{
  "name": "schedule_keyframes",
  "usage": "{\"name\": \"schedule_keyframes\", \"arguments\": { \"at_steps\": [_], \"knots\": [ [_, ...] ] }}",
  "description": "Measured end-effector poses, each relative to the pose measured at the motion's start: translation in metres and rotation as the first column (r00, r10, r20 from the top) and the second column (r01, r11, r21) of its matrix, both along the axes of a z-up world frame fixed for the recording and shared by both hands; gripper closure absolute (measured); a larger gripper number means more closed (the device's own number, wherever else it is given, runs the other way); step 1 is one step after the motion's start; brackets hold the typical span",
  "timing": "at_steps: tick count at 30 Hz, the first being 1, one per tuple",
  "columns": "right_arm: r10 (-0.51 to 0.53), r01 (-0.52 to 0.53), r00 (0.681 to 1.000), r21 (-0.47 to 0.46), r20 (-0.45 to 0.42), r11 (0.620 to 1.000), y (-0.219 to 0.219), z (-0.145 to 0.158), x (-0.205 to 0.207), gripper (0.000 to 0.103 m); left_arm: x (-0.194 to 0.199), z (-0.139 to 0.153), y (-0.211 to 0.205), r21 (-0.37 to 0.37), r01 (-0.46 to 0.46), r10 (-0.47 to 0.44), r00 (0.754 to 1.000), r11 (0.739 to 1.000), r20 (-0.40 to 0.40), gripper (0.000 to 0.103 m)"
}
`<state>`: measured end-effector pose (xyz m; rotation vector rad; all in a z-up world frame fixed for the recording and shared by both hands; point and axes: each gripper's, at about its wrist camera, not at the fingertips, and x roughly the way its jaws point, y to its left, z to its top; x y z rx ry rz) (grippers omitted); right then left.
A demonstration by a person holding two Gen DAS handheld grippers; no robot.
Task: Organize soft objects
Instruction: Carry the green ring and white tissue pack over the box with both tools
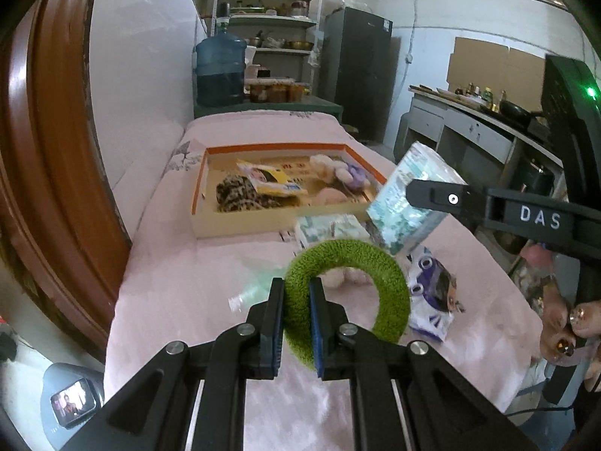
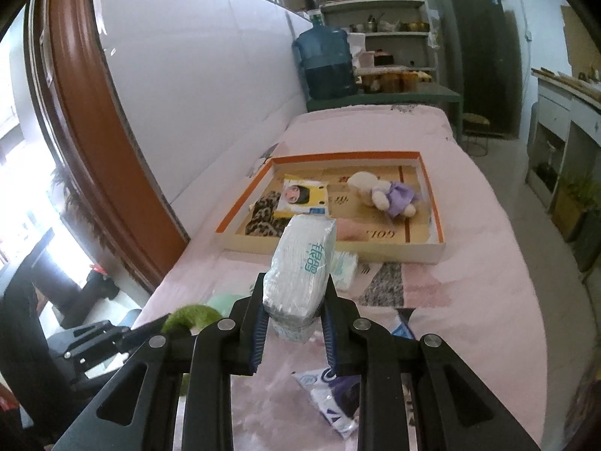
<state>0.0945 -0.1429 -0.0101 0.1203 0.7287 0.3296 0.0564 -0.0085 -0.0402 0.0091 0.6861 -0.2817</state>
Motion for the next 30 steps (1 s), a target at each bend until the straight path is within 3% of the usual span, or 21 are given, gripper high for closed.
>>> {"name": "schedule_keyframes", "arguments": {
  "at_steps": [17, 30],
  "knots": [
    [-0.029, 0.03, 0.998, -0.033, 0.052, 0.999, -0.015, 0.02, 0.033, 0.077, 0.058, 0.029, 0.005, 0.009, -0.065, 0.064, 0.996, 0.998, 0.059, 0.09],
    [-0.029, 0.031, 0.998, -0.04, 0.054, 0.999, -0.016, 0.024, 0.052, 0.077, 0.099, 0.037, -0.003, -0.013, -0.078, 0.079, 0.996, 0.997, 0.052, 0.09]
  ]
}}
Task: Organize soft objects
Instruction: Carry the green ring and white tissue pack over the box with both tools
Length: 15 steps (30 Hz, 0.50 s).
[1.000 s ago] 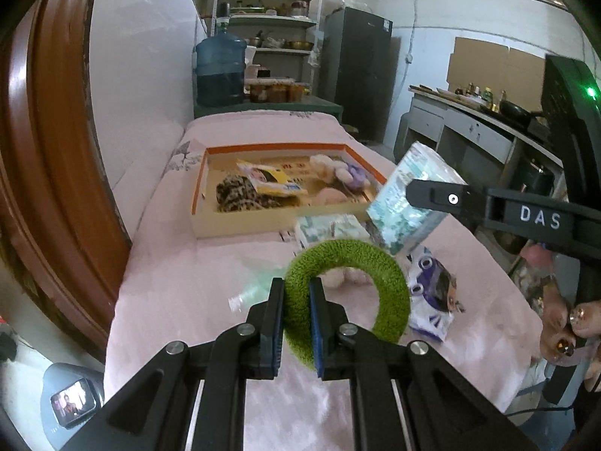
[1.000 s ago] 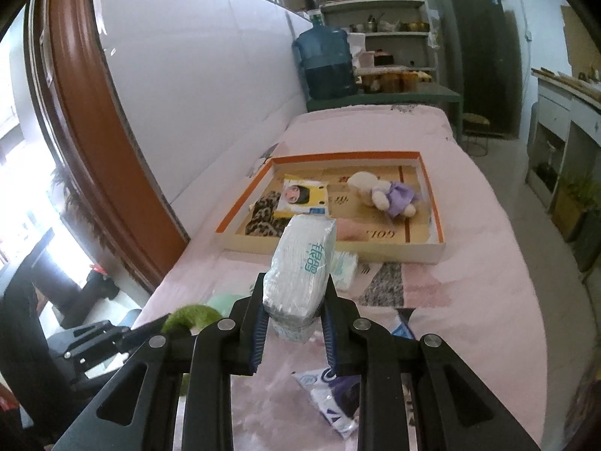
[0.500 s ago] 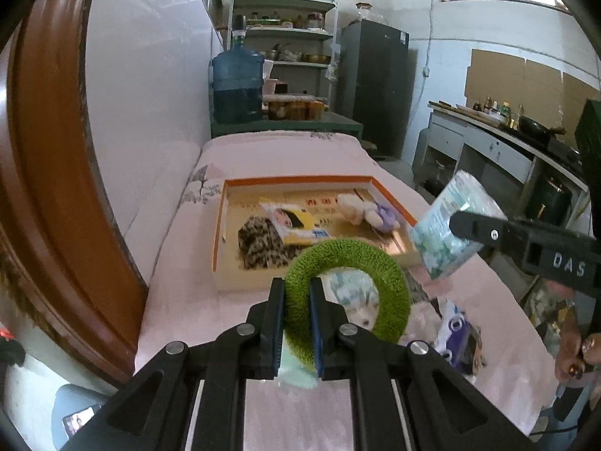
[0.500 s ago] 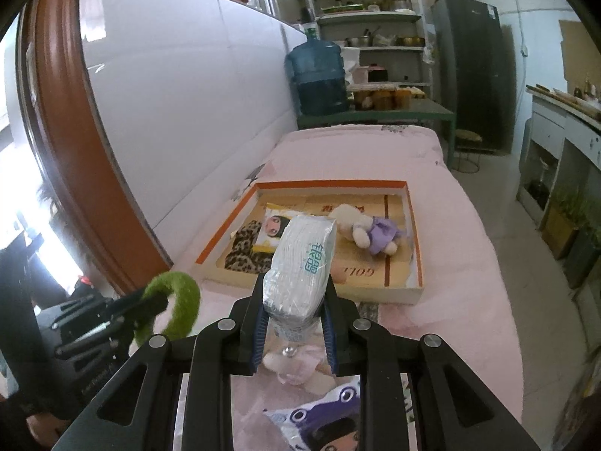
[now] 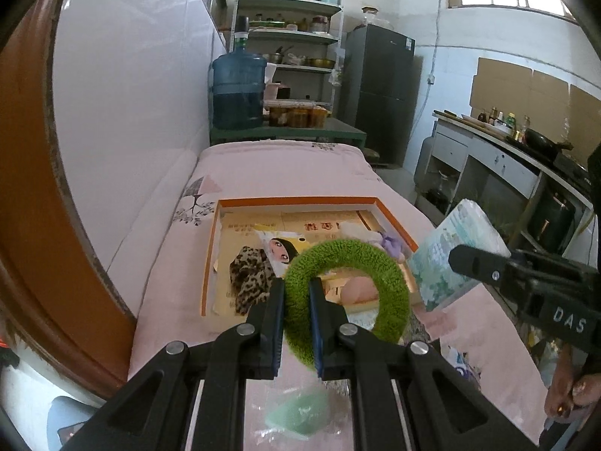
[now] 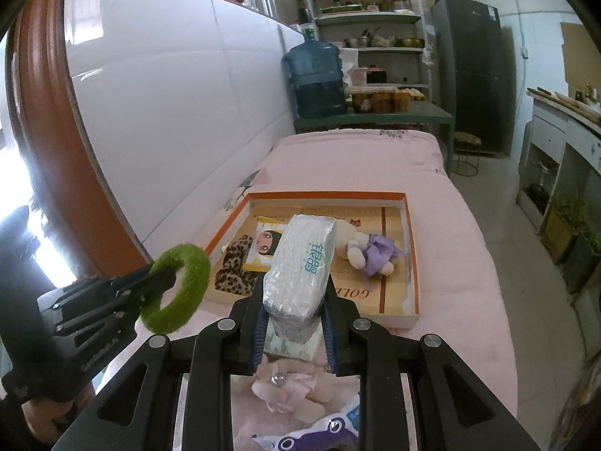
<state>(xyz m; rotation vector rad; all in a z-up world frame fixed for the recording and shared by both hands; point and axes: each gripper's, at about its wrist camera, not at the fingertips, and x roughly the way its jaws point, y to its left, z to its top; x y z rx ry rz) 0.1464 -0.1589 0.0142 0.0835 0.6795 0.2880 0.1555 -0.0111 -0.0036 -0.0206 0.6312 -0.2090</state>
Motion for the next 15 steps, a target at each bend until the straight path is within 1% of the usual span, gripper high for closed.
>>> {"name": "schedule_keyframes", "arguments": {
  "at_steps": [6, 15],
  "knots": [
    [0.0, 0.0, 1.0, -0.005, -0.007, 1.0, 0.0, 0.001, 0.012, 0.077, 0.017, -0.001, -0.002, -0.002, -0.01, 0.01, 1.0, 1.0, -0.013, 0.09],
    [0.001, -0.001, 1.0, -0.008, -0.027, 1.0, -0.001, -0.006, 0.031, 0.077, 0.043, -0.01, -0.003, 0.015, -0.034, 0.035, 0.998, 0.999, -0.049, 0.09]
  ]
}}
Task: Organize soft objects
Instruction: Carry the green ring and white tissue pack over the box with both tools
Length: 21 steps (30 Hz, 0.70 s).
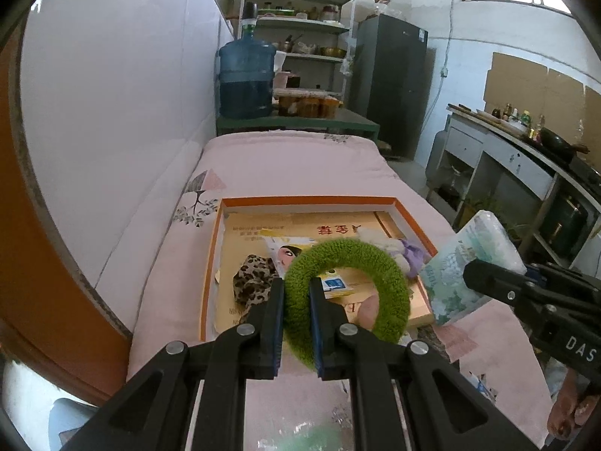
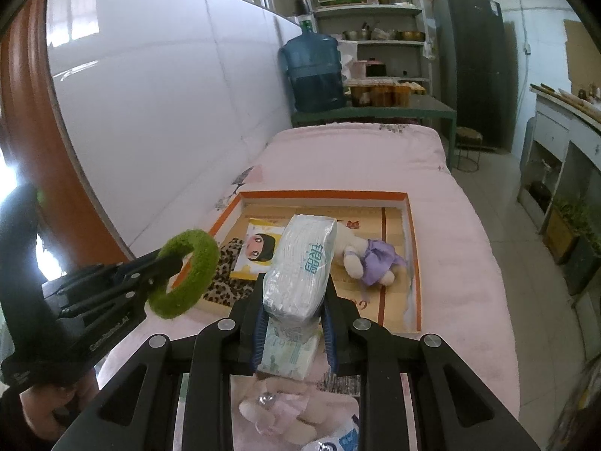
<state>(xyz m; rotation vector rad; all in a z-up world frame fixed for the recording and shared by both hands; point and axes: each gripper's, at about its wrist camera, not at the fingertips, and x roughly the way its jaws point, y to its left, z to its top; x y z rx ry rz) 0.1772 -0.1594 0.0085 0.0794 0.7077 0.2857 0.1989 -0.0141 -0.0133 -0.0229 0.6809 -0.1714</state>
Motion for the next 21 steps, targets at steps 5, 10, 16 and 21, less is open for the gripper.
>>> {"name": "schedule_keyframes", "arguments": {
  "at_steps": [5, 10, 16, 21],
  "knots": [
    [0.002, -0.002, 1.0, -0.001, -0.01, 1.0, 0.0, -0.004, 0.011, 0.077, 0.013, -0.005, 0.0, 0.005, -0.006, 0.006, 1.0, 1.0, -0.018, 0.09],
    [0.002, -0.002, 1.0, -0.002, -0.021, 1.0, -0.001, -0.008, 0.021, 0.077, 0.025, -0.008, 0.0, 0.001, -0.008, 0.008, 0.999, 1.0, -0.035, 0.09],
    [0.0, 0.0, 0.999, -0.007, -0.032, 1.0, -0.004, -0.011, 0.034, 0.077, 0.038, -0.013, 0.001, -0.008, -0.014, 0.013, 0.999, 1.0, -0.051, 0.09],
    [-0.007, 0.008, 0.999, 0.012, -0.039, 1.0, -0.007, -0.011, 0.044, 0.077, 0.053, -0.017, 0.005, -0.045, -0.031, 0.028, 0.997, 0.998, -0.071, 0.09]
  ]
}}
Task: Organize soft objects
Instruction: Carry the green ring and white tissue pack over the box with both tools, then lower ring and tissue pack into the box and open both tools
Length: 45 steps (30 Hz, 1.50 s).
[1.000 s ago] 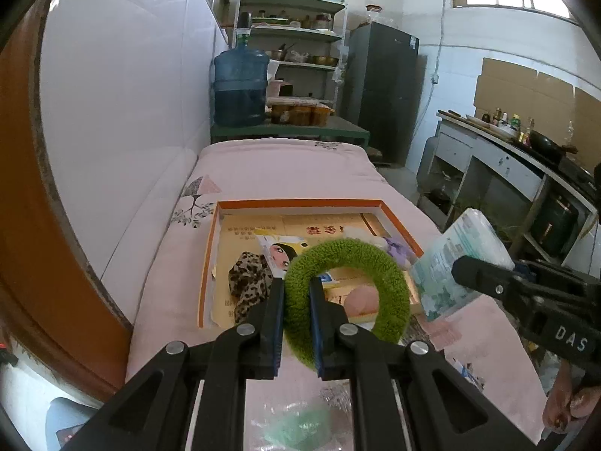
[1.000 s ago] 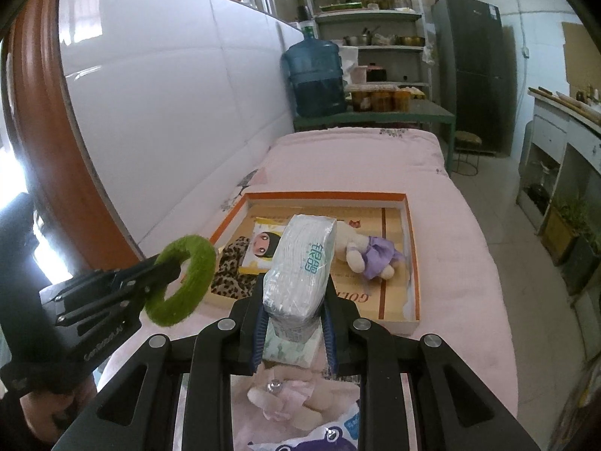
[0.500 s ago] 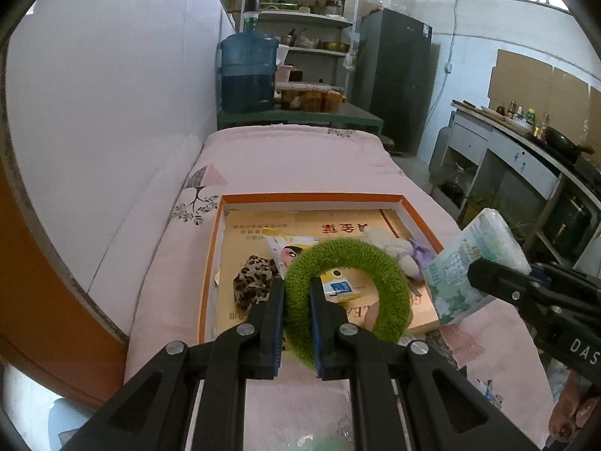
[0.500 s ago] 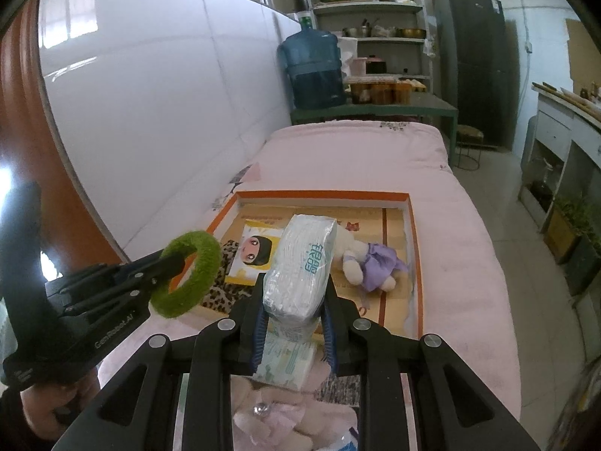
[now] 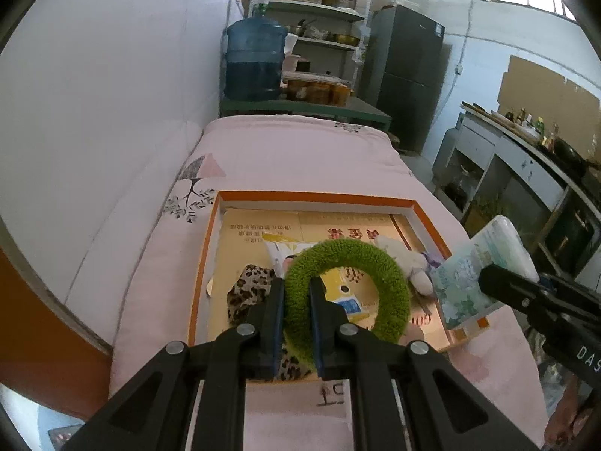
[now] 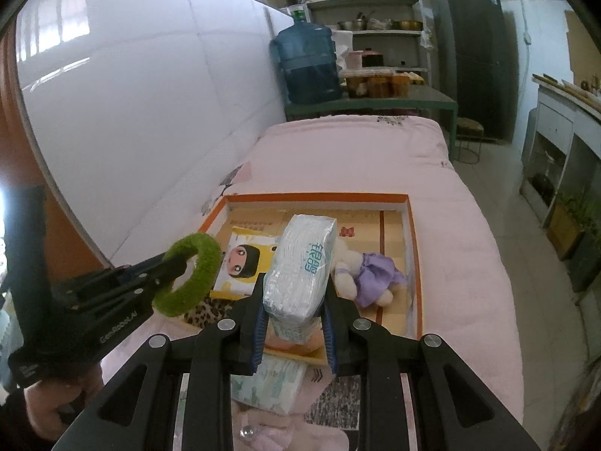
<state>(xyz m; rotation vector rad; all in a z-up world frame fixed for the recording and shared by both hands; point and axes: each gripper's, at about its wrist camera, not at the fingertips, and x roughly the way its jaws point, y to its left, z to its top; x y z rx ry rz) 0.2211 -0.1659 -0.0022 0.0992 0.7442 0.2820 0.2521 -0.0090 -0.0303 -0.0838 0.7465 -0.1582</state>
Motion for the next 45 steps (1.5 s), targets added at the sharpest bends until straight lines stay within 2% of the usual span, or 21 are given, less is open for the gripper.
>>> {"name": "schedule_keyframes", "arguments": {
  "at_steps": [8, 19, 29, 35, 38, 45],
  "knots": [
    [-0.006, 0.007, 0.999, 0.033, -0.036, 0.999, -0.008, -0.008, 0.021, 0.077, 0.017, -0.007, -0.008, -0.011, 0.003, -0.003, 1.0, 1.0, -0.02, 0.09],
    [-0.003, 0.005, 0.997, 0.022, -0.078, 1.0, -0.002, -0.024, 0.04, 0.077, 0.04, -0.021, -0.025, -0.007, 0.02, -0.02, 0.998, 1.0, -0.06, 0.09],
    [-0.022, 0.022, 0.994, -0.001, -0.103, 1.0, -0.005, -0.039, 0.053, 0.077, 0.055, -0.035, -0.043, 0.076, 0.039, -0.032, 0.996, 0.996, -0.089, 0.09],
    [-0.033, 0.03, 0.993, -0.022, -0.115, 0.999, -0.006, -0.047, 0.062, 0.077, 0.061, -0.046, -0.052, 0.095, 0.057, -0.045, 0.991, 0.994, -0.13, 0.09],
    [-0.036, 0.033, 0.991, -0.032, -0.132, 0.999, -0.006, -0.054, 0.065, 0.077, 0.064, -0.053, -0.056, 0.093, 0.075, -0.059, 0.984, 0.993, -0.167, 0.09],
    [-0.035, 0.029, 0.989, -0.044, -0.143, 0.999, -0.006, -0.061, 0.067, 0.077, 0.069, -0.055, -0.055, 0.064, 0.092, -0.078, 0.977, 0.994, -0.197, 0.089]
  ]
}}
